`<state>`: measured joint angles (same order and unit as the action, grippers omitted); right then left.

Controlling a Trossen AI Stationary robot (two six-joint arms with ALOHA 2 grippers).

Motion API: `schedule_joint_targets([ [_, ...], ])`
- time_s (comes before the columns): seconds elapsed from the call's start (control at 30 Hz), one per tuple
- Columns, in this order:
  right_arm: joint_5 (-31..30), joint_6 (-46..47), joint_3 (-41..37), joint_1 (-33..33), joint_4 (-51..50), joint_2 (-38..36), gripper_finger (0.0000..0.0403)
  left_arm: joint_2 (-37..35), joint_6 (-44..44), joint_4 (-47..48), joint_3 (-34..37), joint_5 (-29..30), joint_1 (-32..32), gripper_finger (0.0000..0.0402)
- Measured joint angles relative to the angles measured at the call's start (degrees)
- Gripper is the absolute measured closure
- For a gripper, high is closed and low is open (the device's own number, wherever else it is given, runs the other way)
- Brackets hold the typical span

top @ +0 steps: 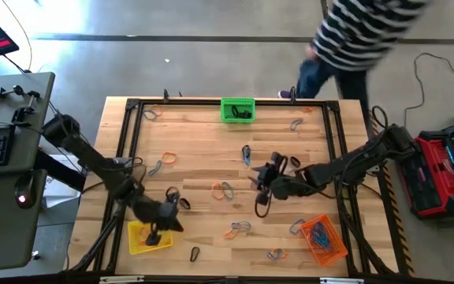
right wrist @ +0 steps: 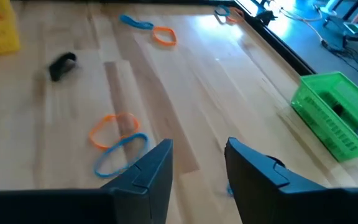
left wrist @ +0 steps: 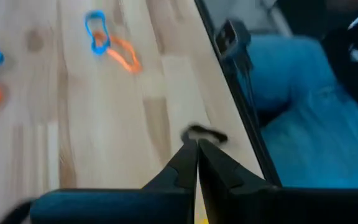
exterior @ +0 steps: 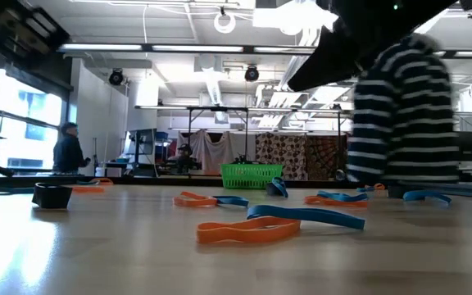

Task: Sort rubber bands into baskets
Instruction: Put the blue rubber band into the orange bin

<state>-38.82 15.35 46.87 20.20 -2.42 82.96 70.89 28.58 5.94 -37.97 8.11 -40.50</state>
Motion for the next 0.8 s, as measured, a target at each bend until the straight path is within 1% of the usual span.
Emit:
schedule_joint_targets([
  [0.07, 0.3, -0.2, 0.0, -1.5, -1.2, 0.0, 0.0274, -1.1, -2.0, -5.9, 3.2, -2.0, 3.0, 0.0398],
  [0.13, 1.4, 0.3, 0.0, -3.2, -2.6, -0.1, 0.0291, -2.0, -4.0, -11.3, 6.2, -3.4, 5.8, 0.0401],
  [0.27, 1.6, 2.5, 0.0, -6.5, -4.9, -0.1, 0.0350, -2.6, -8.4, -20.6, 10.3, -5.2, 11.0, 0.0401],
  [0.33, 1.8, 4.2, 0.0, -8.4, -5.6, -0.1, 0.0384, -2.6, -10.2, -23.6, 11.3, -5.3, 13.5, 0.0401],
  [0.37, 1.9, 5.0, 0.0, -9.5, -5.6, -0.1, 0.0393, -2.6, -11.0, -24.2, 11.5, -5.3, 14.7, 0.0401],
  [0.4, 1.9, 5.7, 0.0, -10.6, -5.6, -0.1, 0.0396, -2.6, -11.6, -24.4, 11.6, -5.3, 15.9, 0.0401],
  [0.53, 1.8, 10.7, 0.0, -15.7, -8.4, -0.1, 0.0373, -2.6, -14.7, -25.1, 11.6, -3.2, 20.2, 0.0401],
  [0.8, 2.2, 26.1, 0.0, -26.2, -22.3, -0.1, 0.0329, -2.5, -19.1, -28.8, 11.6, -2.4, 27.6, 0.0401],
])
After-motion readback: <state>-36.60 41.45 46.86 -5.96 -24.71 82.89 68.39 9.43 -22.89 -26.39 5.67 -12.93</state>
